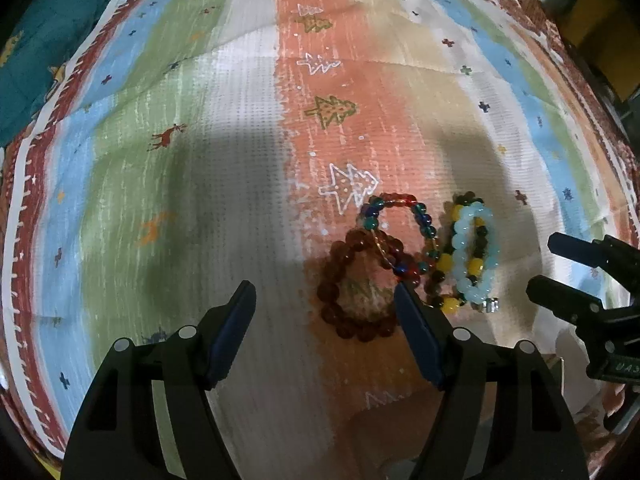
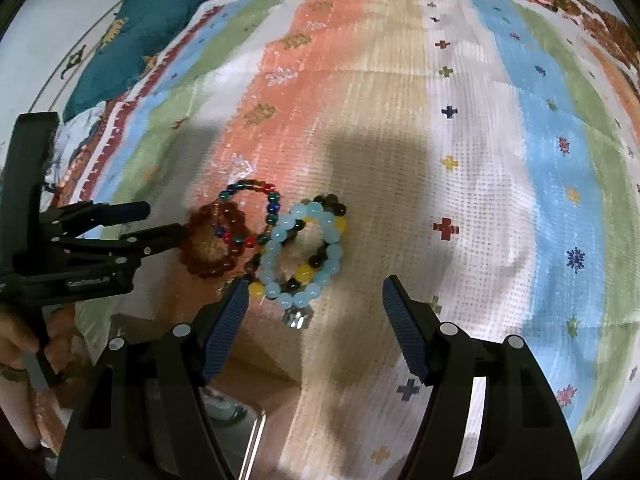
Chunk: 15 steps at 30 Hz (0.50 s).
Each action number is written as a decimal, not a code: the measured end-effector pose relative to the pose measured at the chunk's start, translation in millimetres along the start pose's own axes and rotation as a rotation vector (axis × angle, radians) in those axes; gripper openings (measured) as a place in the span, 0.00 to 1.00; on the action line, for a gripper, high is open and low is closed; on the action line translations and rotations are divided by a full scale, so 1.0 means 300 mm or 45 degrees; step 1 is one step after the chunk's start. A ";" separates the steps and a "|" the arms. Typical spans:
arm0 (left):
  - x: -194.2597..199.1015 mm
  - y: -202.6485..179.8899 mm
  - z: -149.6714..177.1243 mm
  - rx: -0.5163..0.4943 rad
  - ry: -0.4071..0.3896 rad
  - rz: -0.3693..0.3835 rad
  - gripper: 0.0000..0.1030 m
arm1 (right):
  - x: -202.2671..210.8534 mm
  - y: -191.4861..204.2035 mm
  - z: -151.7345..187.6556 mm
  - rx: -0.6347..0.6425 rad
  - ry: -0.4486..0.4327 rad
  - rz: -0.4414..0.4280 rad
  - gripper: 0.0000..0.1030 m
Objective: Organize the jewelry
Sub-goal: 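Move both tools back over the remaining bead bracelets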
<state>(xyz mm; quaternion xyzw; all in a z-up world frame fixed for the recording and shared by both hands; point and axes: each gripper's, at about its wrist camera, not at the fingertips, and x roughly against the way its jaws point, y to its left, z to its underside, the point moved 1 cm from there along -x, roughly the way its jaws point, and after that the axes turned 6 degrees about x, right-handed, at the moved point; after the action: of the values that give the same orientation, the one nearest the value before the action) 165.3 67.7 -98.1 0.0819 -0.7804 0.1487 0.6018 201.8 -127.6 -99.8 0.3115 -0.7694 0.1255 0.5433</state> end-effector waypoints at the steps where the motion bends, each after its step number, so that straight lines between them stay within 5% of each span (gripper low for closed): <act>1: -0.007 -0.001 -0.005 -0.004 0.003 -0.006 0.69 | -0.009 -0.004 -0.004 -0.001 0.007 0.004 0.67; 10: -0.056 0.004 -0.011 -0.012 0.047 -0.042 0.64 | -0.062 -0.020 -0.042 0.007 0.033 0.013 0.67; 15: -0.076 0.000 -0.012 -0.032 0.068 -0.057 0.53 | -0.090 -0.030 -0.062 0.009 0.048 0.024 0.67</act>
<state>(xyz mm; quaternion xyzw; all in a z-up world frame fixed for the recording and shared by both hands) 174.4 67.8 -119.3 0.0877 -0.7639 0.1275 0.6265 227.2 -115.5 -118.8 0.3039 -0.7615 0.1391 0.5553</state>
